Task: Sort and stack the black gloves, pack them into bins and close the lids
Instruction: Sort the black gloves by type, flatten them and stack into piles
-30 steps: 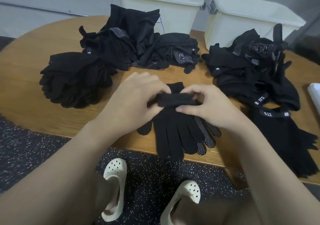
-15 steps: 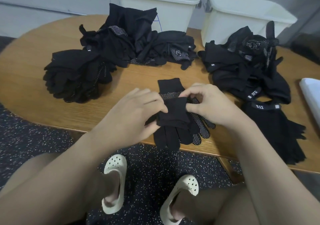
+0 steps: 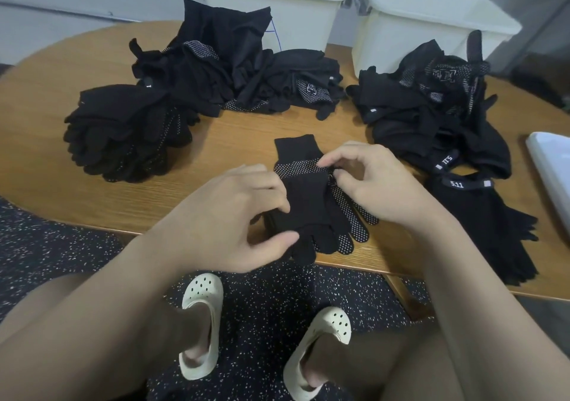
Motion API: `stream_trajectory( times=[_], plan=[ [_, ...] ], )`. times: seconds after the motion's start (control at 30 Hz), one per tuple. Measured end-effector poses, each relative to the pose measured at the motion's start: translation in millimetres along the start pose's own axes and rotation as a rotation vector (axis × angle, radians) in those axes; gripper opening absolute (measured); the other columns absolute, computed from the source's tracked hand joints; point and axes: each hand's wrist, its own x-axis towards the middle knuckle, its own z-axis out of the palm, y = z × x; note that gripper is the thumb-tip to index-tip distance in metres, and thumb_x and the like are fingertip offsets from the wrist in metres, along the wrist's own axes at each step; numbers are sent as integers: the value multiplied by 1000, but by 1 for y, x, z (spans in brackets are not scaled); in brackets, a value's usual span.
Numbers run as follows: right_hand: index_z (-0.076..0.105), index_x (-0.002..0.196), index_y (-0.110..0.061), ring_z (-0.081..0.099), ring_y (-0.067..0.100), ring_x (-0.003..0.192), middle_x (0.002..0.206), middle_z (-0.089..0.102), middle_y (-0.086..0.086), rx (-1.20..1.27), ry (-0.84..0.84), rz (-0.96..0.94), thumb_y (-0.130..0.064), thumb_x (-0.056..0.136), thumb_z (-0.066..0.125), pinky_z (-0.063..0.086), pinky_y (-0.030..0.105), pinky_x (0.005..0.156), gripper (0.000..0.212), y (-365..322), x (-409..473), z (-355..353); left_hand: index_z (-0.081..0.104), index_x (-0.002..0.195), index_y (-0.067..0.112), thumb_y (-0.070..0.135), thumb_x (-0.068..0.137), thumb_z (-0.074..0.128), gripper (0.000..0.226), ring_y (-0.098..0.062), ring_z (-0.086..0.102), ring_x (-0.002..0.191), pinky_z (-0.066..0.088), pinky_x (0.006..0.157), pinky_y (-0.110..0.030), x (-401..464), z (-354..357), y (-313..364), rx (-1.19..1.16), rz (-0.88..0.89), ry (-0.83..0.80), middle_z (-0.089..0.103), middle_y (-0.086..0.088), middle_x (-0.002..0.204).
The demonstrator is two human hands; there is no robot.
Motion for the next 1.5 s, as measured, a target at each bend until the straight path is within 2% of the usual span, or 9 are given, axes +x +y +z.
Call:
stream_trajectory(
  times=[0.1, 0.2, 0.43, 0.57, 0.73, 1.07, 1.2, 1.3, 1.5],
  plan=[
    [75, 108, -19, 59, -1, 101, 102, 64, -13, 26, 193, -34, -15, 98, 64, 38, 8, 93, 15, -10, -3, 12, 68, 77, 10, 29, 101, 59, 32, -16, 56, 84, 45, 82, -31, 1, 4, 0, -55, -48, 165, 65, 5, 89],
    [72, 110, -17, 60, 10, 108, 107, 64, -9, -41, 307, -54, -29, 99, 61, 45, 30, 101, 20, -22, -5, 33, 71, 95, 11, 27, 100, 58, 21, -18, 60, 99, 47, 91, -41, 2, 6, -5, 4, -139, 231, 68, 2, 107],
    [65, 125, -15, 48, 17, 123, 127, 58, -4, -207, 248, 49, -40, 102, 55, 36, 41, 109, 35, -31, -3, 58, 27, 162, 13, 57, 104, 21, 74, -15, 17, 157, 9, 128, -34, -7, 11, -5, 182, -260, -170, 24, -3, 169],
    [61, 134, -18, 36, 19, 144, 146, 50, 0, -310, 180, 88, -46, 102, 53, 20, 45, 124, 44, -28, -4, 61, 0, 165, 17, 60, 102, 6, 76, -7, -11, 158, -7, 129, -34, -10, 15, -5, 247, -296, -311, -3, 4, 173],
    [60, 135, -25, 19, 21, 155, 155, 44, -3, -294, 167, 194, -51, 103, 49, 3, 45, 128, 43, -16, -4, 53, -4, 165, 16, 61, 101, 3, 79, -8, -16, 157, -7, 129, -39, -9, 14, -4, 263, -316, -347, -8, 4, 172],
    [67, 123, -20, 26, 26, 153, 147, 52, 2, -264, 277, 171, -27, 106, 50, 9, 47, 127, 25, 3, -13, 48, -10, 164, 18, 68, 99, 0, 82, -3, -20, 155, -12, 128, -33, -8, 11, -8, 191, -340, -398, -15, 7, 171],
    [74, 109, -12, 47, 29, 139, 127, 64, 3, -134, 362, 79, -27, 105, 48, 32, 49, 119, 30, 3, -8, 39, 15, 165, 23, 65, 100, 12, 77, -1, 4, 156, -4, 128, -28, -1, 3, -8, 89, -382, -316, 12, 11, 171],
    [74, 108, -15, 47, 22, 139, 119, 61, -10, -91, 315, 27, -37, 101, 57, 33, 41, 117, 28, -8, -4, 37, 50, 148, 24, 62, 100, 30, 64, -8, 38, 139, 22, 118, -31, 8, 3, -13, 57, -411, -178, 48, 14, 151],
    [71, 117, -24, 40, 13, 141, 135, 58, -8, -166, 64, -14, -53, 88, 70, 32, 47, 118, 40, -16, 0, 39, 64, 104, 34, 63, 77, 71, 40, -3, 47, 97, 34, 102, -35, 25, -2, -28, -117, -577, -173, 56, 18, 100]
  ],
)
